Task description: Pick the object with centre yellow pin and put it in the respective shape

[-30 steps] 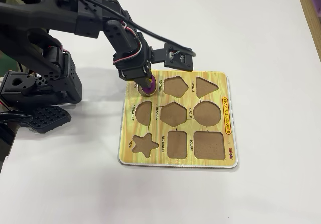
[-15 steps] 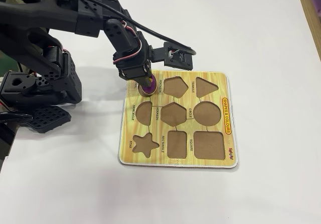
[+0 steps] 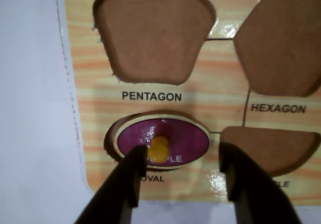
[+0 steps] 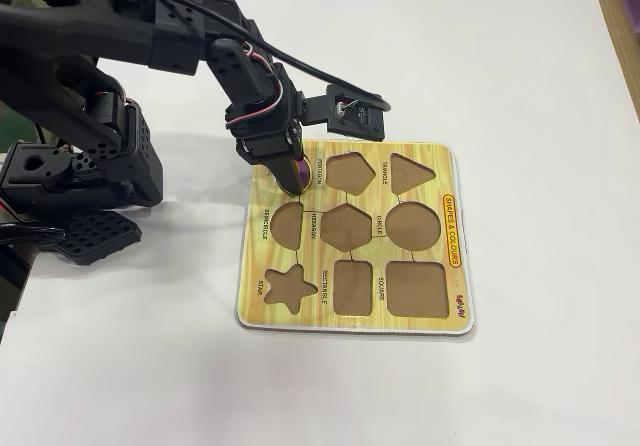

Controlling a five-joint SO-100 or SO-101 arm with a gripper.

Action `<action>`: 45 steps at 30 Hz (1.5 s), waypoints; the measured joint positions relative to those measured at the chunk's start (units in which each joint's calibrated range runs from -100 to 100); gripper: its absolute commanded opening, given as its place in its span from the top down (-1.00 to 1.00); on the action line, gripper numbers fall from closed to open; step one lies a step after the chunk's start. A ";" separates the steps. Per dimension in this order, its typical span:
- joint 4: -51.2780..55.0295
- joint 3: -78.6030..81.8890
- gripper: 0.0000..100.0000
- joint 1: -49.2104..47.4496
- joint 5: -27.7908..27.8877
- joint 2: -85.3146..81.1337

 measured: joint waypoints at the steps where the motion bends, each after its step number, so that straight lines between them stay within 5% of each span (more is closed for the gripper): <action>1: 0.00 0.00 0.66 0.00 0.00 0.00; 9: 0.00 0.09 0.65 0.00 0.00 -1.46; 45: 0.43 41.10 0.66 11.13 -0.05 -63.06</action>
